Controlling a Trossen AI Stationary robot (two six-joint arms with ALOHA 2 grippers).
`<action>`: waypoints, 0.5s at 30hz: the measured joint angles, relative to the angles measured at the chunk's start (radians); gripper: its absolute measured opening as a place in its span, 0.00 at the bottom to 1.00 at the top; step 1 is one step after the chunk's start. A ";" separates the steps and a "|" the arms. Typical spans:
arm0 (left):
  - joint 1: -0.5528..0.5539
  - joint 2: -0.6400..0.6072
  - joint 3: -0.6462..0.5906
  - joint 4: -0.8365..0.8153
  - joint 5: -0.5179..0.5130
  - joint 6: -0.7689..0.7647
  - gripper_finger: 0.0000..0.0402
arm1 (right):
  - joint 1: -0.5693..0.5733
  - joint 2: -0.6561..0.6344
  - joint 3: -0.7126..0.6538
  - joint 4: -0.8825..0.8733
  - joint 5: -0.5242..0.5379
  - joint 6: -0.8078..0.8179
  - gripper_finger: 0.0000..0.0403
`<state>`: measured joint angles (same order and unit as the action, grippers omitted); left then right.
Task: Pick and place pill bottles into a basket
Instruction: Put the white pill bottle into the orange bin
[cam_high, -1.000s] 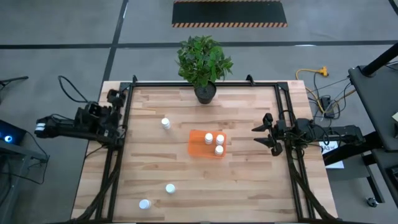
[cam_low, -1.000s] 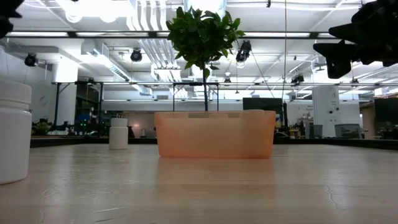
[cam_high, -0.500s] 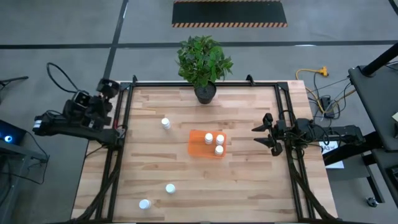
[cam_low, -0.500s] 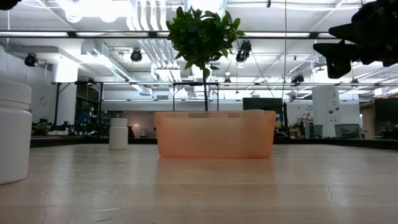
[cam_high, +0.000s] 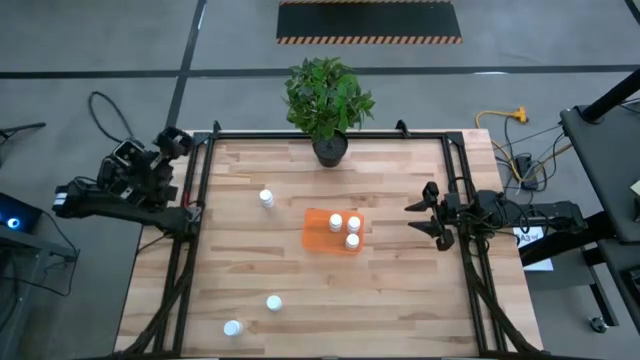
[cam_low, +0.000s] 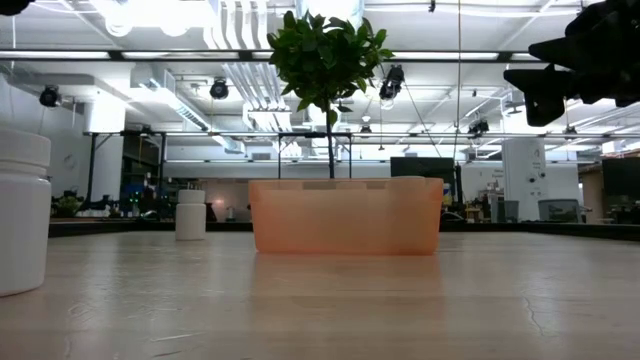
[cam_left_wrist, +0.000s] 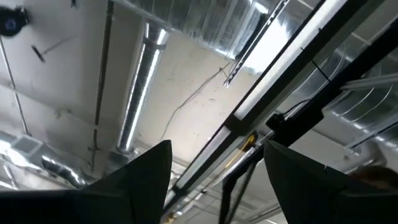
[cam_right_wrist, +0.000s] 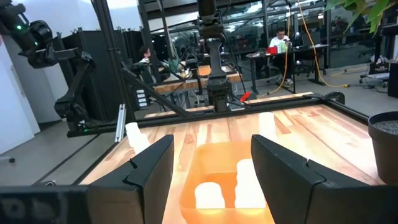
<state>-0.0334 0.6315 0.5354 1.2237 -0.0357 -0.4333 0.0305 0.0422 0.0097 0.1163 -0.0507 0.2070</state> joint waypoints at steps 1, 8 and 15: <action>0.000 0.006 0.000 -0.001 0.000 -0.034 0.59 | 0.000 0.000 0.000 0.000 0.000 0.000 0.50; 0.000 0.070 0.013 -0.002 -0.026 -0.137 0.59 | 0.000 0.000 0.000 0.000 0.000 0.000 0.50; 0.000 0.217 0.132 -0.001 -0.020 -0.222 0.59 | 0.000 0.000 0.000 0.000 0.000 0.001 0.50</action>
<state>-0.0330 0.8482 0.6672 1.2229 -0.0559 -0.6551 0.0305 0.0422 0.0097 0.1163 -0.0507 0.2080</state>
